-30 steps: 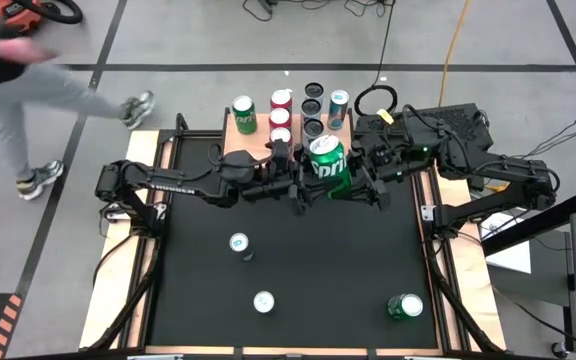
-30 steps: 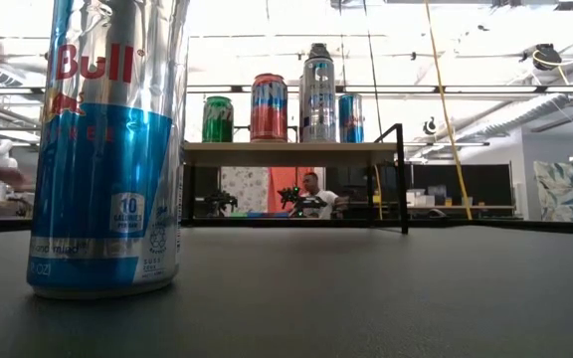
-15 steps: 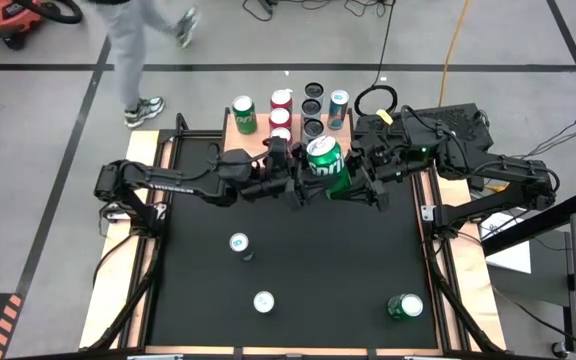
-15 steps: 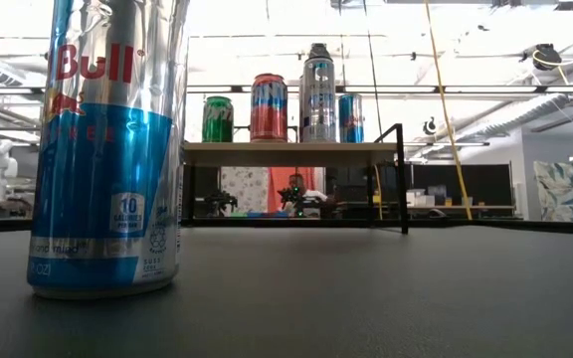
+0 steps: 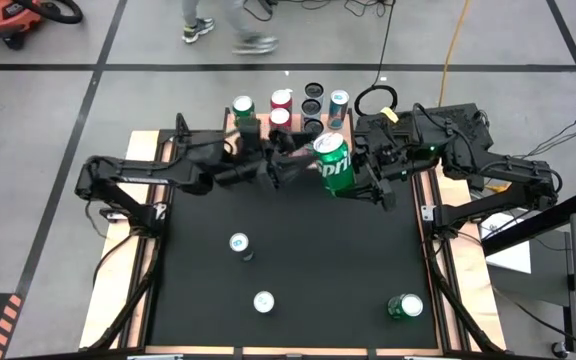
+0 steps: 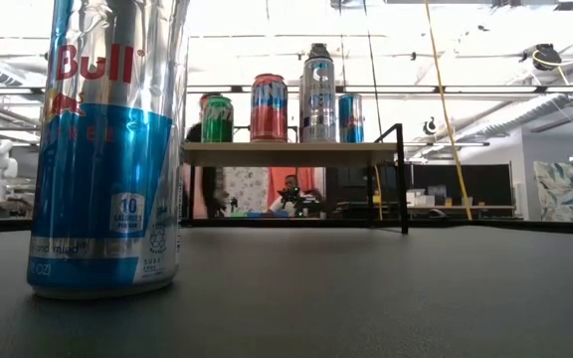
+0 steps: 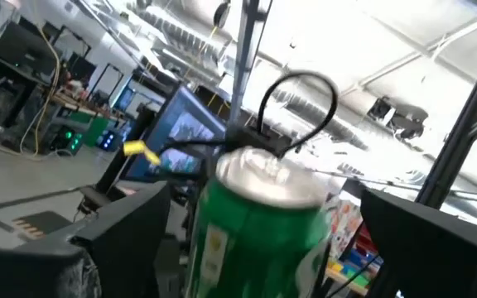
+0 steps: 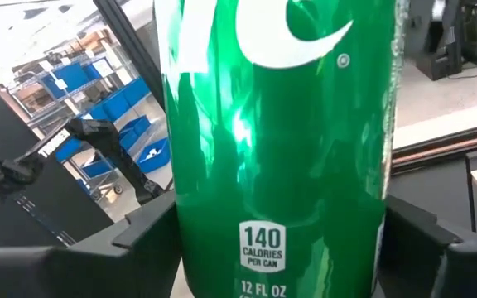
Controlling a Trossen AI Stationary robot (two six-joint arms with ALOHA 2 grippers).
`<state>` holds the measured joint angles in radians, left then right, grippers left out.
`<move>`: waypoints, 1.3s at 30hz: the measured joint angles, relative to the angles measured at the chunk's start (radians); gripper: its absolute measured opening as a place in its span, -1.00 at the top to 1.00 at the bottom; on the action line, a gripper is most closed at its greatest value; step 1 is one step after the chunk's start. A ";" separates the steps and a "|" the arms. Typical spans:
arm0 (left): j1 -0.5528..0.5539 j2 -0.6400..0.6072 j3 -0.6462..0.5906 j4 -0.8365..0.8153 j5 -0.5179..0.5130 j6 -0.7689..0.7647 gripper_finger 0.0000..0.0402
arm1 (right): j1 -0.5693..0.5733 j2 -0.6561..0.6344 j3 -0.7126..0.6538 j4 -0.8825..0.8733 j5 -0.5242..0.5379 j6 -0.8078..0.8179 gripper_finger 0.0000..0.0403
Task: Place canned beverage on shelf
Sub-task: Put the left green soda can on the shelf aligned with the other green soda can
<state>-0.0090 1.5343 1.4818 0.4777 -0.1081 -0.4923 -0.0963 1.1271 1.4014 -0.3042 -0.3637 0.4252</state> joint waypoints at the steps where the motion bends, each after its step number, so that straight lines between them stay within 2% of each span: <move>1: 0.000 -0.012 0.000 -0.004 0.000 0.000 -0.99 | 0.000 0.000 0.000 0.000 0.000 0.000 -0.43; 7: 0.001 -0.066 0.003 -0.048 0.005 -0.023 -0.99 | 0.000 0.000 0.000 -0.005 0.041 -0.024 -0.43; 9: 0.008 -0.070 0.050 -0.157 0.028 -0.054 -0.99 | 0.000 0.000 0.000 -0.007 0.049 -0.031 -0.43; 11: 0.012 -0.070 0.133 -0.342 0.043 -0.068 -0.99 | 0.000 0.000 0.000 -0.008 0.050 -0.036 -0.43; 14: 0.015 -0.051 0.271 -0.561 0.044 -0.025 -0.99 | 0.000 0.000 0.000 -0.008 0.050 -0.046 -0.43; 18: 0.017 -0.026 0.392 -0.714 0.044 0.001 -0.99 | 0.000 0.000 0.000 -0.014 0.054 -0.049 -0.43; 21: 0.027 -0.019 0.433 -0.787 0.048 0.001 -0.99 | 0.000 0.000 0.000 -0.019 0.095 -0.061 -0.43; 25: 0.035 -0.018 0.438 -0.837 0.056 0.002 -0.99 | 0.000 0.000 0.000 -0.021 0.130 -0.085 -0.43; 32: 0.033 0.009 0.438 -0.819 0.059 0.052 -0.99 | 0.000 0.001 0.000 -0.023 0.208 -0.114 -0.43; 39: 0.036 0.044 0.437 -0.798 0.029 0.126 -0.99 | 0.000 0.003 0.000 -0.021 0.219 -0.131 -0.43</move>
<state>0.0275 1.5784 1.9186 -0.3201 -0.0795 -0.3661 -0.0959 1.1301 1.4014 -0.3248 -0.1444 0.2939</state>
